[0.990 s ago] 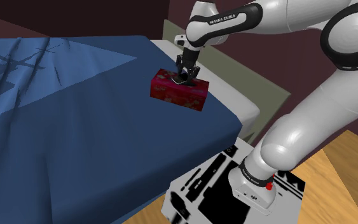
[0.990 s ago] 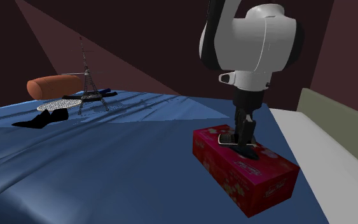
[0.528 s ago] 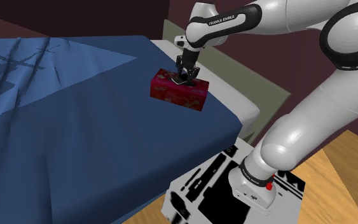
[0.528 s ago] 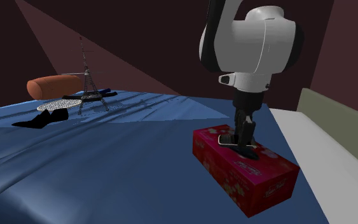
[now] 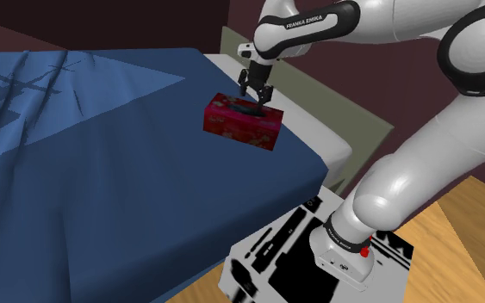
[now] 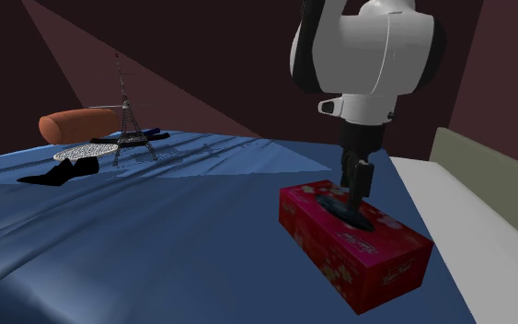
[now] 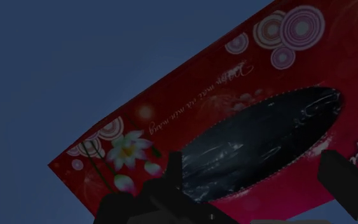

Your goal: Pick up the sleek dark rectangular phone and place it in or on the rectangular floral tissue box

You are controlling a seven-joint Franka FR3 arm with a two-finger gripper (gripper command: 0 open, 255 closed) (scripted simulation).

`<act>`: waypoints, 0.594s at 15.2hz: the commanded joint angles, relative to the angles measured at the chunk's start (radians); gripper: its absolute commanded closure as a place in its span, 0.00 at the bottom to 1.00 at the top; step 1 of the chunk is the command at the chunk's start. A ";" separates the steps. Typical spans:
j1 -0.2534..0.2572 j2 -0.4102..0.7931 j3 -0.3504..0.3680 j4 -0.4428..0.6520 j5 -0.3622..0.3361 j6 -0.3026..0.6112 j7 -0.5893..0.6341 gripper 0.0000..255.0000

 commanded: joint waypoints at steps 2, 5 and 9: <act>0.001 -0.028 0.003 0.060 -0.005 -0.088 0.007 0.00; 0.001 -0.028 0.003 0.060 -0.005 -0.088 0.007 0.00; 0.001 -0.028 0.003 0.060 -0.005 -0.088 0.007 0.00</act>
